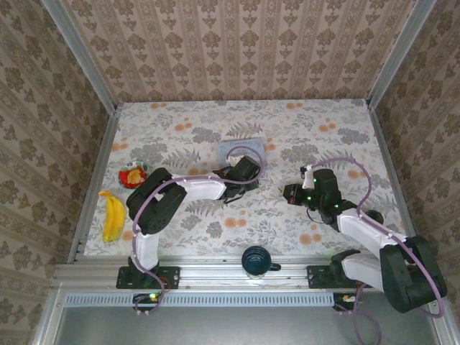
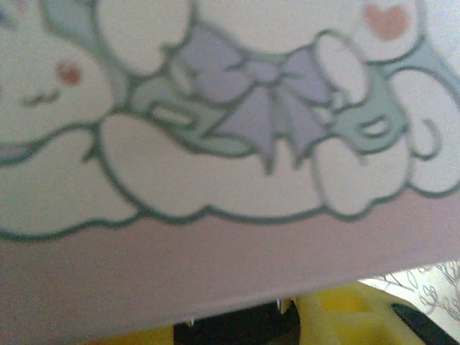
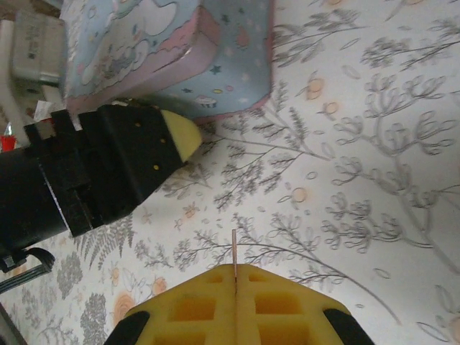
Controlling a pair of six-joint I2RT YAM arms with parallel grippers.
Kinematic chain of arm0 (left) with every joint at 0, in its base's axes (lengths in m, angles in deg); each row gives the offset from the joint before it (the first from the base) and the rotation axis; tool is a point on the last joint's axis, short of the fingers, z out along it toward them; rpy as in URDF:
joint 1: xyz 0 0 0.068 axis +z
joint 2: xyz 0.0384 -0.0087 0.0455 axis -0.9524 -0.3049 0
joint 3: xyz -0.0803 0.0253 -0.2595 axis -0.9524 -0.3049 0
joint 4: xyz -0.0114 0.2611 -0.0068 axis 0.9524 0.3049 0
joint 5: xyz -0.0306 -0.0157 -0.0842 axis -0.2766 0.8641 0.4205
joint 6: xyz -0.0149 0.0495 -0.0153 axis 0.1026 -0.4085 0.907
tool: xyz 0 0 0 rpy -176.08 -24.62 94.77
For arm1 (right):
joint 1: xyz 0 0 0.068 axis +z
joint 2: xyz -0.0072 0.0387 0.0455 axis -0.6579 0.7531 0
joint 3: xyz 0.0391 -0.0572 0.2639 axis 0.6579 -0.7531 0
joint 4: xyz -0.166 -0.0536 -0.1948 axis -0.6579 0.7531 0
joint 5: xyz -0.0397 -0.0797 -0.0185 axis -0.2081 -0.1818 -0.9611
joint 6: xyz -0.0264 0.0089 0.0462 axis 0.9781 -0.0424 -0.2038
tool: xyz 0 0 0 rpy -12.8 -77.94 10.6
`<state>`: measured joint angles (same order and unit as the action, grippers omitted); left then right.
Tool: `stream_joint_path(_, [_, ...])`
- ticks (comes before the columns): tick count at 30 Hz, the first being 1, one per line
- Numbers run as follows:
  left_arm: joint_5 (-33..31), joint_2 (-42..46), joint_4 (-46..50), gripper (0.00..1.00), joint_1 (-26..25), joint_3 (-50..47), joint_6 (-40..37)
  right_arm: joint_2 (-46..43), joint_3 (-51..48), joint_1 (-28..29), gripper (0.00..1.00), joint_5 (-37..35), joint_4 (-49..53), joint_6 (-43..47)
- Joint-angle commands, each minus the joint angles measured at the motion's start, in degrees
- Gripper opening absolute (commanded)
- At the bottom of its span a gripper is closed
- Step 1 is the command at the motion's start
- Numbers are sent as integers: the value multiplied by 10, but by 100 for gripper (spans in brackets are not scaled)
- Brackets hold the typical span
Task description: Unlock the padlock with the key
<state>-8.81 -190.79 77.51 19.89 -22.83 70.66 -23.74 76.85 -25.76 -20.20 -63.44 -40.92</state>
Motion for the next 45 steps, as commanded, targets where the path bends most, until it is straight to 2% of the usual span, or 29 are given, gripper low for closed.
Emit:
stream_joint_path(1, [63, 32, -32, 0, 4, -17, 94, 0, -14, 22, 0, -30, -57, -8])
stream_joint_path(5, [87, 33, -58, 0, 6, -31, 146, 10, -33, 41, 0, -39, -106, -15])
stream_joint_path(14, [133, 22, -118, 0, 12, -51, 207, 57, -46, 79, 0, -53, -188, -16])
stream_joint_path(25, [151, 13, -169, 0, 13, -80, 244, 124, -42, 126, 0, -116, -267, -23])
stream_joint_path(32, [169, 0, -197, 0, 14, -88, 263, 147, -42, 133, 0, -155, -300, -22])
stream_joint_path(37, [177, -6, -202, 0, 14, -89, 270, 148, -39, 133, 0, -162, -308, -19])
stream_joint_path(45, [179, -10, -191, 1, 13, -89, 275, 197, -30, 133, 0, -157, -348, -27])
